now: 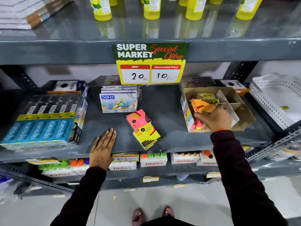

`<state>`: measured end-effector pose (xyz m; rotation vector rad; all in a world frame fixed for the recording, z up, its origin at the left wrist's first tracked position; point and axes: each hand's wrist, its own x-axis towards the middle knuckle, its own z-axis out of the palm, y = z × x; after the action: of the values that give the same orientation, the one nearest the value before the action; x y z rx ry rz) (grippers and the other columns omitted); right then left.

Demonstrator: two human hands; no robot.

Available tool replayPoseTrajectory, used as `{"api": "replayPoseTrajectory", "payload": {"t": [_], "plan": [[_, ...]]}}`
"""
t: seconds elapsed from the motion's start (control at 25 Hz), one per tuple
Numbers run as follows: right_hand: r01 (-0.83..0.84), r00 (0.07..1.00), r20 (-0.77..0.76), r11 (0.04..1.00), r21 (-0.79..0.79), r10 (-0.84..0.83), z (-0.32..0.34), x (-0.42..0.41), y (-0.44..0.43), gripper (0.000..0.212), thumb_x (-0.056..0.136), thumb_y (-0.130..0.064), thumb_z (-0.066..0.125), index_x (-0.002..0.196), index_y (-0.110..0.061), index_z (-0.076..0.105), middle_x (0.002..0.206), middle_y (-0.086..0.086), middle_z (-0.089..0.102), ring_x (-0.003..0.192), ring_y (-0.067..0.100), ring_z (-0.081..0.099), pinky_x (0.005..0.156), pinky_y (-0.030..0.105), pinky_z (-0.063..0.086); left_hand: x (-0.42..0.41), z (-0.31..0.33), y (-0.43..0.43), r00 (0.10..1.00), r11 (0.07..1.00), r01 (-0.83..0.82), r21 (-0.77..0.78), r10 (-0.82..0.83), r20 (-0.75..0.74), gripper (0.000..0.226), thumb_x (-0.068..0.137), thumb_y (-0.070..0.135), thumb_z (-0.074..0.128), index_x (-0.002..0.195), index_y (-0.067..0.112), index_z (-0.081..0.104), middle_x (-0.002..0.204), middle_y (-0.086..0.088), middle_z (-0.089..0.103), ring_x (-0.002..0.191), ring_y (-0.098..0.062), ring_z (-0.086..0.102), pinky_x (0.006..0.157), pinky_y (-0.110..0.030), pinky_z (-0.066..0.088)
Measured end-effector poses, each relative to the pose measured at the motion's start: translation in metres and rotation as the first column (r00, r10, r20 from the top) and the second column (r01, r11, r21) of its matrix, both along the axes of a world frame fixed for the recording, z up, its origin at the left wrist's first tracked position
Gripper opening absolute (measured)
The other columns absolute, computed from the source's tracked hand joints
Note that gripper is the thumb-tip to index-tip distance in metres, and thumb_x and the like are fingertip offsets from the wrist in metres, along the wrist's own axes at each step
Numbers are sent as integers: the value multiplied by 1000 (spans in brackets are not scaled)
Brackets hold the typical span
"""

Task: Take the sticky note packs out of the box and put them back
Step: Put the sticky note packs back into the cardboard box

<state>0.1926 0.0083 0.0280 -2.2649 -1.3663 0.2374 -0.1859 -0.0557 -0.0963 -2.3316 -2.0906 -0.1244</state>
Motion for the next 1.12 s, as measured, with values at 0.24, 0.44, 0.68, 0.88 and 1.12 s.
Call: {"api": "replayPoseTrajectory", "payload": {"t": [0.24, 0.44, 0.68, 0.88, 1.12], "plan": [[117, 974, -184, 990, -75, -129, -36, 56, -4, 77, 74, -46, 76, 123, 7, 52, 124, 31, 59, 117, 42, 57, 99, 47, 46, 2, 1, 0, 1000, 1000, 5, 1, -5, -5, 109, 44, -9, 77, 141, 7, 30, 149, -11, 36, 134, -28, 40, 110, -49, 31], [101, 971, -210, 992, -80, -116, -68, 53, 1, 68, 82, -40, 70, 126, 7, 48, 128, 30, 57, 121, 43, 52, 103, 48, 42, 4, 3, -1, 1000, 1000, -1, 22, 1, 0, 101, 50, -14, 68, 141, 7, 30, 150, -12, 34, 135, -29, 38, 111, -49, 29], [82, 996, -41, 995, -51, -84, -89, 42, -1, 54, 95, -33, 53, 130, 7, 44, 135, 33, 47, 129, 46, 40, 110, 50, 29, 4, 4, -1, 1000, 1000, 2, 25, -2, 0, 99, 54, -14, 66, 142, 8, 27, 152, -11, 32, 136, -28, 36, 112, -49, 28], [-9, 1000, -12, 997, -71, 8, -99, 47, -6, 52, 88, -17, 61, 129, 10, 42, 134, 31, 47, 129, 46, 38, 111, 49, 29, 4, 4, -1, 1000, 1000, 2, 24, -2, 0, 99, 55, -14, 67, 143, 9, 27, 152, -11, 31, 137, -27, 35, 112, -48, 27], [-37, 997, 59, 976, -213, 51, -79, 46, -6, 58, 90, -11, 57, 138, 8, 33, 138, 32, 42, 129, 47, 39, 112, 52, 32, 3, 2, -1, 1000, 998, 16, 55, -16, 4, 95, 53, -19, 62, 140, 6, 32, 149, -14, 37, 133, -30, 40, 109, -51, 33]]}}
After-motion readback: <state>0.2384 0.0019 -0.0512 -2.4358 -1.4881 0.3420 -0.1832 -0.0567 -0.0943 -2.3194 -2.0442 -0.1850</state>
